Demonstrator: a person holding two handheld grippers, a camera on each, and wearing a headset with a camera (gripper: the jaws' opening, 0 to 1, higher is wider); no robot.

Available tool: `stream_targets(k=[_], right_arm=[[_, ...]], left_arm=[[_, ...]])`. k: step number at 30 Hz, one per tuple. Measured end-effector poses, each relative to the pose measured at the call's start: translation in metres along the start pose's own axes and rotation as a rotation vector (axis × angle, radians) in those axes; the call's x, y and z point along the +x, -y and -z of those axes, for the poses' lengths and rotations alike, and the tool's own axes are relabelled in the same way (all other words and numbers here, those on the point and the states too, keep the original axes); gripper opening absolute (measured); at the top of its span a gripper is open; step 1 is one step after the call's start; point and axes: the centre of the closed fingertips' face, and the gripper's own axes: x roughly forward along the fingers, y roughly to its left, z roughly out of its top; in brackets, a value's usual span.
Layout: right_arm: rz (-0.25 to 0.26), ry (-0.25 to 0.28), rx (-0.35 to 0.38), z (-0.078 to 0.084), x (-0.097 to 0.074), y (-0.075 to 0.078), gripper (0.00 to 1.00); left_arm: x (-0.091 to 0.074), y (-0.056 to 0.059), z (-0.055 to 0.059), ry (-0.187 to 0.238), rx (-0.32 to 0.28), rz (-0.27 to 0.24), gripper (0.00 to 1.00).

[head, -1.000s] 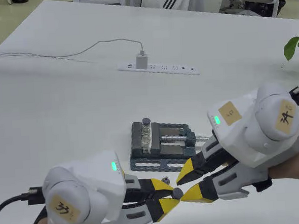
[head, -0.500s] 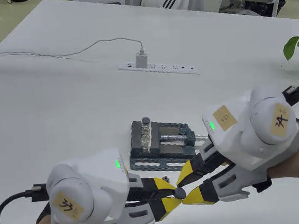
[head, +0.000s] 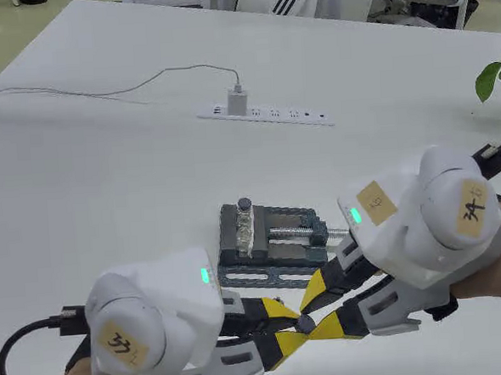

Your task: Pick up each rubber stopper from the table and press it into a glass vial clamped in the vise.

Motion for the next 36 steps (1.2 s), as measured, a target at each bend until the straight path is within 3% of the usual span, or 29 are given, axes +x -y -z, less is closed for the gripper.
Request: stream_targets(k=[4, 10, 19, 30, 36], right_arm=[[-0.014, -0.008, 0.005, 0.0006, -0.0003, -0.0012, 0.08], [-0.021, -0.017, -0.008, 0.0003, -0.0003, -0.0020, 0.08], [-0.012, -0.002, 0.006, -0.0015, -0.0026, 0.0008, 0.07], [-0.009, -0.003, 0.013, -0.0015, -0.0017, 0.0017, 0.07], [-0.007, 0.000, 0.022, -0.0014, -0.0018, 0.0044, 0.07]], left_arm=[[0.0010, 0.0027, -0.0006, -0.022, 0.047, 0.014, 0.03], [0.0009, 0.0033, -0.0001, -0.036, 0.071, 0.025, 0.03], [0.0003, 0.0002, -0.0019, -0.010, 0.031, 0.016, 0.03], [0.0001, -0.0002, -0.0011, -0.002, 0.026, 0.005, 0.04], [-0.0005, -0.0039, -0.0006, 0.016, -0.015, -0.012, 0.05]])
